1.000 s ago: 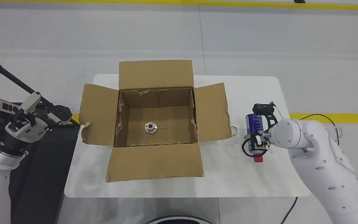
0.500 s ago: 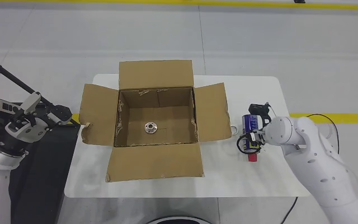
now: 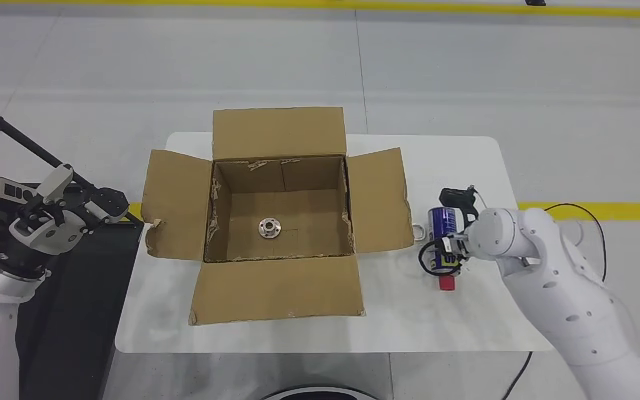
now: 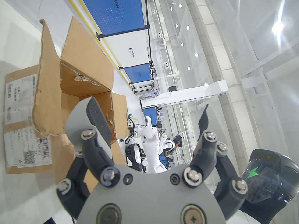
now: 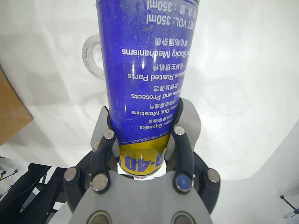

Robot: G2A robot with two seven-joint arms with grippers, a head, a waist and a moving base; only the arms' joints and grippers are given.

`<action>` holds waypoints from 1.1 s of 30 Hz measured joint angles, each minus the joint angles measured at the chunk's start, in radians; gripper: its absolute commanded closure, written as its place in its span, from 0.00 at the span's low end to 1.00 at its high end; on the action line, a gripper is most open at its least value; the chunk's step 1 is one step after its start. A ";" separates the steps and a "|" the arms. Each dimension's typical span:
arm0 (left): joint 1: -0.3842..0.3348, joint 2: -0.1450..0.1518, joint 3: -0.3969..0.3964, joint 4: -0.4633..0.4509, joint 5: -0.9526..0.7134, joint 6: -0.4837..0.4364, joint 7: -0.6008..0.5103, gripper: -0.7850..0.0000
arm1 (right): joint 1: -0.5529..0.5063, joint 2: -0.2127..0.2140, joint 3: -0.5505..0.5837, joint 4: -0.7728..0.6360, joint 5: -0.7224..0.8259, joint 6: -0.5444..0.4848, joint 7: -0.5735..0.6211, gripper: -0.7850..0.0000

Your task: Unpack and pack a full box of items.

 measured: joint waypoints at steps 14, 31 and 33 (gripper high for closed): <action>0.000 0.000 0.000 0.000 0.000 0.000 0.000 0.00 | 0.011 -0.002 -0.012 0.015 0.016 -0.001 0.001 0.57; 0.000 0.000 0.000 0.000 0.000 0.000 0.000 0.00 | 0.027 0.001 -0.013 0.038 0.009 -0.010 0.010 0.31; 0.000 0.000 0.000 0.000 0.000 0.000 0.000 0.00 | 0.029 0.001 -0.014 0.041 0.009 -0.009 0.009 0.30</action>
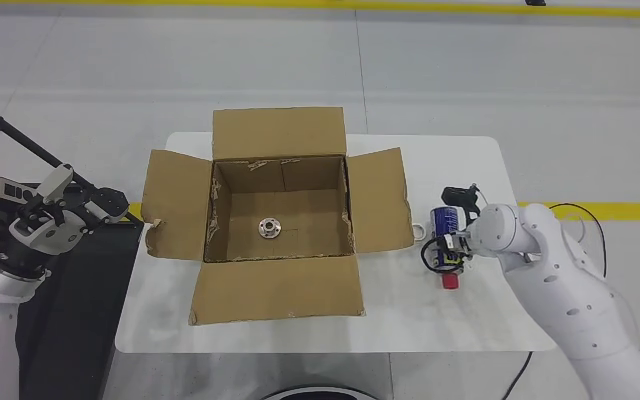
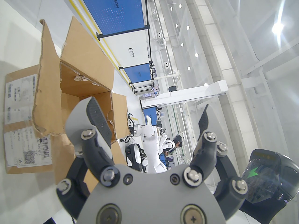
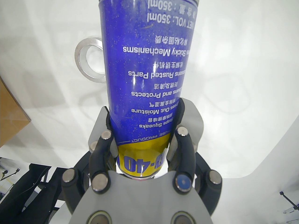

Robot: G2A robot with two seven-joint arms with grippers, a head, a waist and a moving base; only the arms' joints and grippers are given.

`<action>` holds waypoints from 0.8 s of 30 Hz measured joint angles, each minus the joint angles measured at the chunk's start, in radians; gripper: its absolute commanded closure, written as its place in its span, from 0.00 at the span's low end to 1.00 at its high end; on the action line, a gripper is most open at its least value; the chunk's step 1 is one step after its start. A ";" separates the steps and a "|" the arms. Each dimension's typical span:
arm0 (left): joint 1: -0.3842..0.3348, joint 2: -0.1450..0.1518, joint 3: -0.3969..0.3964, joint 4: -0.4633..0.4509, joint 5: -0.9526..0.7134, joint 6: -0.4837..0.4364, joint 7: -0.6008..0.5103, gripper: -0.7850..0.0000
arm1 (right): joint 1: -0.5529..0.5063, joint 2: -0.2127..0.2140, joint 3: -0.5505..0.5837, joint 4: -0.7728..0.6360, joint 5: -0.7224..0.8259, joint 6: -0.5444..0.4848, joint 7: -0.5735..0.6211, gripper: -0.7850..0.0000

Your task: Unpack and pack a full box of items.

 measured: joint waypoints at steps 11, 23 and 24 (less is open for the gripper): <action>0.000 0.000 0.000 0.000 0.000 0.000 0.000 0.00 | 0.006 -0.001 -0.005 0.011 -0.002 0.001 -0.001 0.25; 0.000 0.000 0.000 0.000 0.000 0.000 0.000 0.00 | 0.000 0.015 0.038 -0.046 -0.040 -0.005 0.005 0.00; 0.000 0.000 0.000 0.000 0.000 0.000 0.000 0.00 | 0.001 0.016 0.044 -0.057 -0.046 -0.006 0.006 0.00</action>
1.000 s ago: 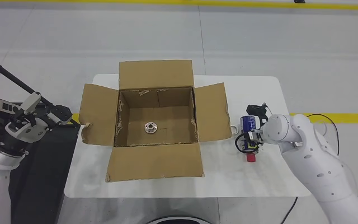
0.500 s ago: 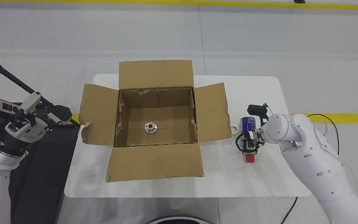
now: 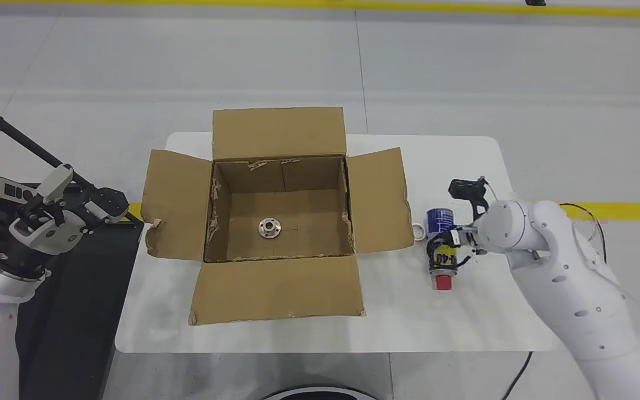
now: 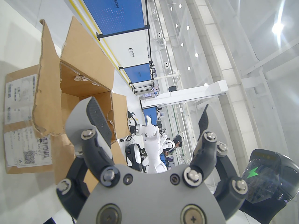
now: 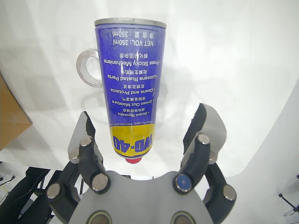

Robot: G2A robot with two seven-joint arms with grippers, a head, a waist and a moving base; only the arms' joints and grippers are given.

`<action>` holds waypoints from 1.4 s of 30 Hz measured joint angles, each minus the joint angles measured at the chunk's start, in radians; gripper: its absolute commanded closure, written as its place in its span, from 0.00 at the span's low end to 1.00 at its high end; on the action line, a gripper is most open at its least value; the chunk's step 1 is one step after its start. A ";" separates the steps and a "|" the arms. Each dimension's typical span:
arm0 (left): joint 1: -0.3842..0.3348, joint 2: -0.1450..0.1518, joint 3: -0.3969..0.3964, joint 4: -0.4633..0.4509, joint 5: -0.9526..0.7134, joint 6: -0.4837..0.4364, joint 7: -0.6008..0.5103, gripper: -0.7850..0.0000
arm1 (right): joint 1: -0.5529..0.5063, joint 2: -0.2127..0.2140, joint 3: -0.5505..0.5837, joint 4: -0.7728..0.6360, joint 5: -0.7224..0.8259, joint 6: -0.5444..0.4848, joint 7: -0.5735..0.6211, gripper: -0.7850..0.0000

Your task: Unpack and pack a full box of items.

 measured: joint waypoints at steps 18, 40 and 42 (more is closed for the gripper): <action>0.007 -0.003 -0.008 -0.012 -0.008 -0.011 0.024 0.00 | 0.137 -0.007 0.040 -0.236 -0.082 -0.040 0.040 0.00; 0.032 -0.006 -0.070 -0.024 -0.007 -0.017 0.037 0.00 | 0.525 -0.258 -0.450 -0.024 0.396 -0.221 -0.296 0.00; 0.032 -0.006 -0.070 -0.024 -0.007 -0.017 0.037 0.00 | 0.541 -0.291 -0.499 0.013 0.428 -0.257 -0.330 0.00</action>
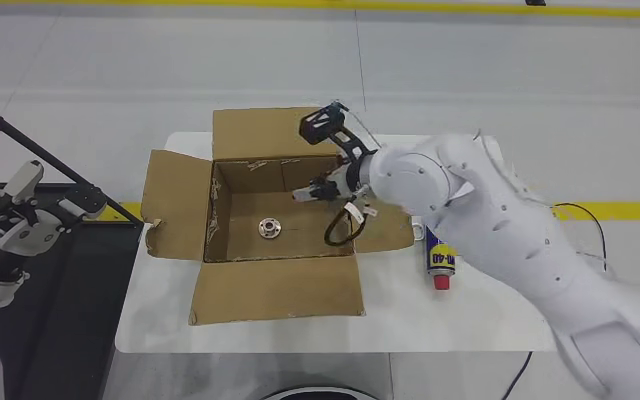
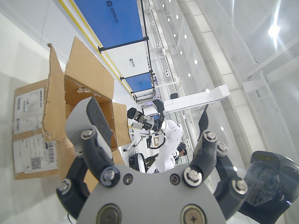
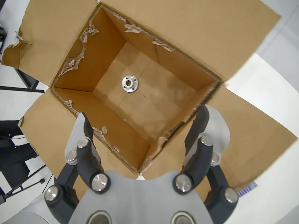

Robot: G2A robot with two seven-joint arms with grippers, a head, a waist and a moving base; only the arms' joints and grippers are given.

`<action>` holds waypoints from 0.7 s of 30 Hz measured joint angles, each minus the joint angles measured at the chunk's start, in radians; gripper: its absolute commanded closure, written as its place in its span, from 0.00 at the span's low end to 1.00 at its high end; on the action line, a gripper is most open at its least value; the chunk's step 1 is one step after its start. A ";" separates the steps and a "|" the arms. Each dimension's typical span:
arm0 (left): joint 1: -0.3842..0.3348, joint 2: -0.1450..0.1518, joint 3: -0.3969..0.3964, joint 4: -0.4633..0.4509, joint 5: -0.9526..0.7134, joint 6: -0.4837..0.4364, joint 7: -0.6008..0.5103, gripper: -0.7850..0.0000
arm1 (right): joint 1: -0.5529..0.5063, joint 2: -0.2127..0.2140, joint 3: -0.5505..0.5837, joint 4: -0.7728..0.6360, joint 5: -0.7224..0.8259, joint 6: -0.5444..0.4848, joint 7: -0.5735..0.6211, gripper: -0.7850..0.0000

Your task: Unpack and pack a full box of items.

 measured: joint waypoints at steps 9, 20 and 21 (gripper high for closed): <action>0.000 0.000 0.000 0.000 0.000 0.000 0.000 0.00 | 0.032 -0.133 -0.163 0.167 0.071 -0.096 -0.075 0.10; 0.000 0.000 0.000 0.000 0.000 0.000 0.000 0.00 | 0.038 -0.289 -0.286 0.356 0.023 -0.075 -0.103 0.24; 0.000 0.000 0.000 0.000 0.000 0.000 0.000 0.00 | 0.037 -0.302 -0.292 0.371 0.020 -0.078 -0.106 0.25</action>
